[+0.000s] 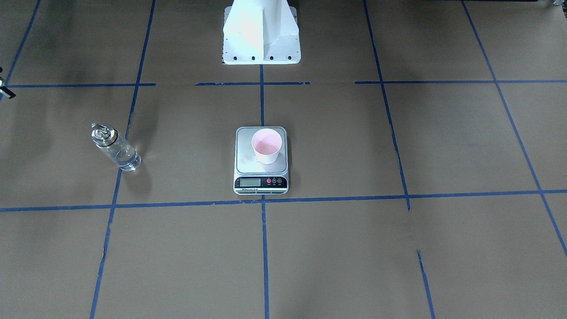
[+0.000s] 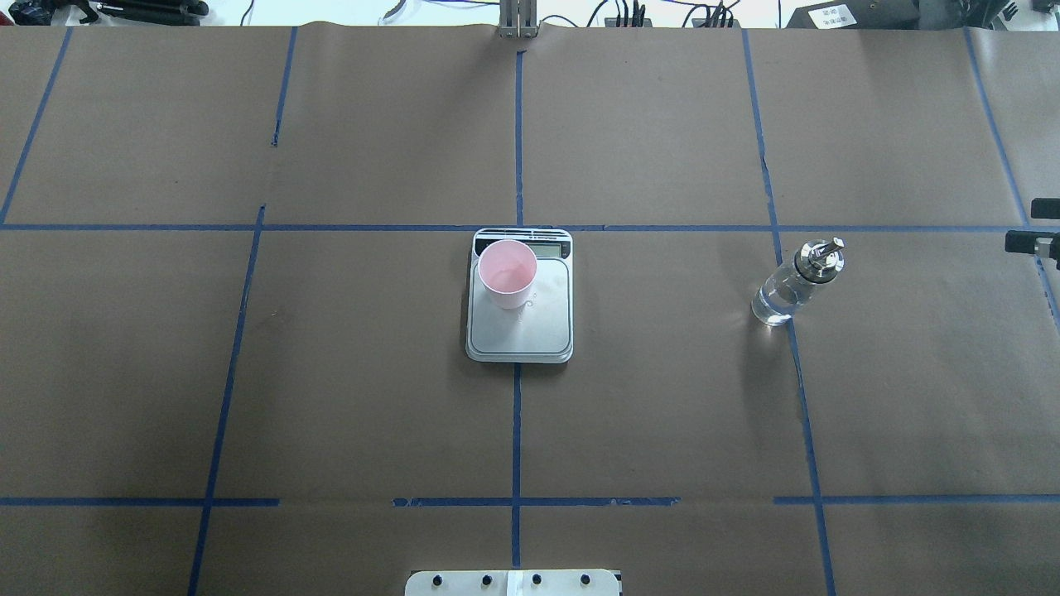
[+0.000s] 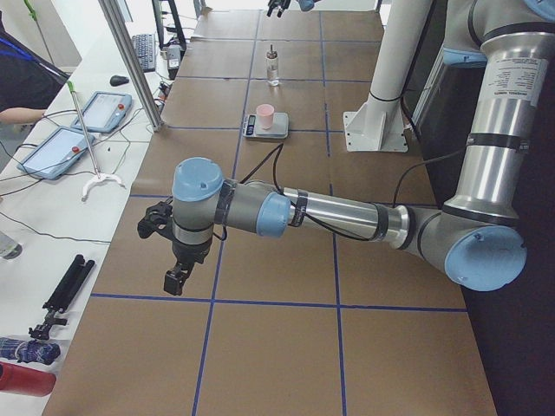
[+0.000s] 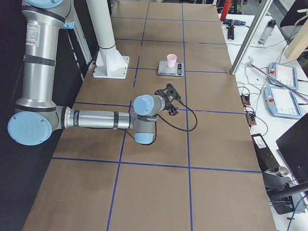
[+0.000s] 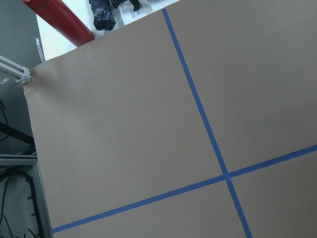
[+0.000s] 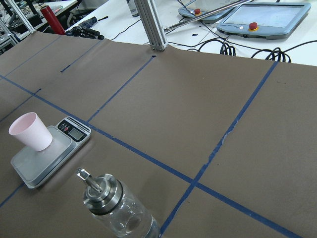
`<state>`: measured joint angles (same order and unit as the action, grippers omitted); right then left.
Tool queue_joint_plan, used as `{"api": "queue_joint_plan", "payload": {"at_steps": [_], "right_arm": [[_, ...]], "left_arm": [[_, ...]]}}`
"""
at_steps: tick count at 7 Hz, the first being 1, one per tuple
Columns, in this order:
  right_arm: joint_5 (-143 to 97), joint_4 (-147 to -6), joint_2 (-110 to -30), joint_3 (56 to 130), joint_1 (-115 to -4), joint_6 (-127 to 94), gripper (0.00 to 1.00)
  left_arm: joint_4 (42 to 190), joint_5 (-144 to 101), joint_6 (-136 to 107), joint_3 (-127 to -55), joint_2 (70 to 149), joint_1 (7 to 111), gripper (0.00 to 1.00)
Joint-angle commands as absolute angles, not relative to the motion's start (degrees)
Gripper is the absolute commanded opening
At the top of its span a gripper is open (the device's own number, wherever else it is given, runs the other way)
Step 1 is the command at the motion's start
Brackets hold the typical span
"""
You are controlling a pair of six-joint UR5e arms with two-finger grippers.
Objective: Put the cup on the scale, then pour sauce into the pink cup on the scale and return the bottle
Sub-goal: 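Move the right gripper toward the glass sauce bottle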
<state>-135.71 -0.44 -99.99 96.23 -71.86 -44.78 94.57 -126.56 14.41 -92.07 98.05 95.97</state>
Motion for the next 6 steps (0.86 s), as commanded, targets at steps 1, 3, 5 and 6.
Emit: {"api": "queue_joint_plan", "payload": {"at_steps": [1,3,5,6], "right_arm": [[-130.8,-0.2,-105.0,103.6,-67.6,-44.9,0.98],[-122.1,-0.5,-110.1,106.5,-63.7,-45.3,0.97],[-107.0,-9.3,-110.2,110.3,-53.2,-49.1,0.97],[-101.2,-17.8,-110.2,115.3,-49.3,-49.8,0.97]], "left_arm": [[94.6,-126.6,14.4,-92.1,98.1,96.0,1.00],[94.6,-126.6,14.4,-92.2,98.0,96.0,1.00],[94.7,-126.6,14.5,-92.6,96.5,96.0,1.00],[94.7,-126.6,14.5,-92.6,96.2,96.0,1.00]]}}
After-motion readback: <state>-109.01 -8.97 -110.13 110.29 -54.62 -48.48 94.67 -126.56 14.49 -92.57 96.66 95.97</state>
